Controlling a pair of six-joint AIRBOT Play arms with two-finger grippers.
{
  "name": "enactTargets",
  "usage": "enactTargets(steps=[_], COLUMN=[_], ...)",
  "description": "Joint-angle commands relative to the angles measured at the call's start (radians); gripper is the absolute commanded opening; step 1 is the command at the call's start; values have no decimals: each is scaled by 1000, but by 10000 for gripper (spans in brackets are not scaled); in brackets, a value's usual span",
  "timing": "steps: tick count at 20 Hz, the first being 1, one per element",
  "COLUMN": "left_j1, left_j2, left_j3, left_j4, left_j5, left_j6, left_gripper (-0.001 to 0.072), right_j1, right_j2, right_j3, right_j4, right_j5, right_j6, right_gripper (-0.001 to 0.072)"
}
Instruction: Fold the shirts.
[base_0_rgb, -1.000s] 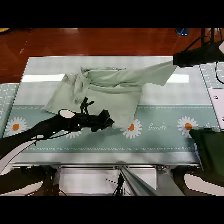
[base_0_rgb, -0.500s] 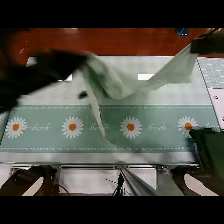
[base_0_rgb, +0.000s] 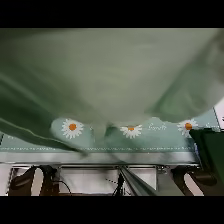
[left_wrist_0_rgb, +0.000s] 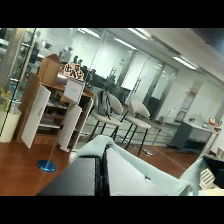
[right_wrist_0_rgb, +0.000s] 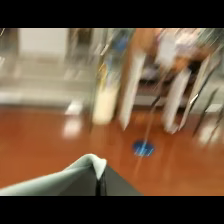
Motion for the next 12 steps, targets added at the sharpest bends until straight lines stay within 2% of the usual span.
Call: enactTargets(steps=[1,5,8,10,12], left_j1=[35,-39,-71,-71,-71], left_j2=[6,4,2,2,-2], left_j3=[61,60,61,61,61], left_j4=[-15,-41,-49,-51,-67], left_j5=[-70,-72,-70,-42,40], left_j6=[-108,-149,-216,-216,-181], left_gripper=[25,25,25,25,25], right_j1=[0,0,0,0,0], right_j2=[129,159,153,124,71], right_j3=[0,18,58,120,196], right_j4=[-114,-127,-124,-125,-121], right_j5=[-11,-10,-76,-96,-94], right_j6=[53,98,132,130,127], right_gripper=[28,28,28,28,28])
